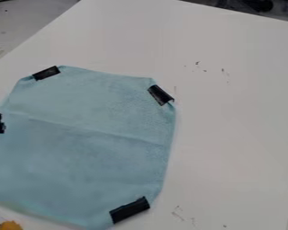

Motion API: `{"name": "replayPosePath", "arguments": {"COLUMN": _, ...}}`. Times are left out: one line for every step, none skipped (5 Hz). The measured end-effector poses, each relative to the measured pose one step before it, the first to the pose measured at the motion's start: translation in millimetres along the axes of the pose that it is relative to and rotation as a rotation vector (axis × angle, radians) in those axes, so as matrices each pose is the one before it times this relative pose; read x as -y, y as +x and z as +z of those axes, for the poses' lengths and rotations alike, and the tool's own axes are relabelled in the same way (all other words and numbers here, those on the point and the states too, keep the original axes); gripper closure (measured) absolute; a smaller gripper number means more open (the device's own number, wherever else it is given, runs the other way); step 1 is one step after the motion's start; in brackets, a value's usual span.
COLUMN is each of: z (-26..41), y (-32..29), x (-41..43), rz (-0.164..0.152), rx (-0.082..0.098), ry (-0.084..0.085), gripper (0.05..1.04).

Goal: Unfold the cloth left to the right

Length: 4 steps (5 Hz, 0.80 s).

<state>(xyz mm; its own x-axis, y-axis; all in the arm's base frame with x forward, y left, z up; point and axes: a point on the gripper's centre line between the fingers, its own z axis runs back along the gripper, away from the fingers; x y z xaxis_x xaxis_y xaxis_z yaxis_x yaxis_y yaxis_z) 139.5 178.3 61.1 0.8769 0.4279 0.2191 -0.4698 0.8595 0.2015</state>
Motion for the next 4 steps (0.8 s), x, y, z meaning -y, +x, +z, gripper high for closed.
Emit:
{"name": "replayPosePath", "arguments": {"z": 12.48, "y": 14.48, "x": 10.05, "rz": -0.179, "rx": 0.0858, "ry": 0.0123, "gripper": 0.081}}
{"name": "replayPosePath", "arguments": {"z": 8.77, "y": 25.32, "x": 19.45, "rz": -0.1035, "rx": 0.0163, "ry": -0.0461, "gripper": 0.079}}
{"name": "replayPosePath", "arguments": {"z": -1.37, "y": 19.99, "x": 25.51, "rz": -0.0228, "rx": -0.0293, "ry": -0.0697, "gripper": 0.083}}
{"name": "replayPosePath", "arguments": {"z": -3.09, "y": 11.28, "x": 18.31, "rz": -0.0035, "rx": -0.0529, "ry": -0.0433, "gripper": 0.083}}
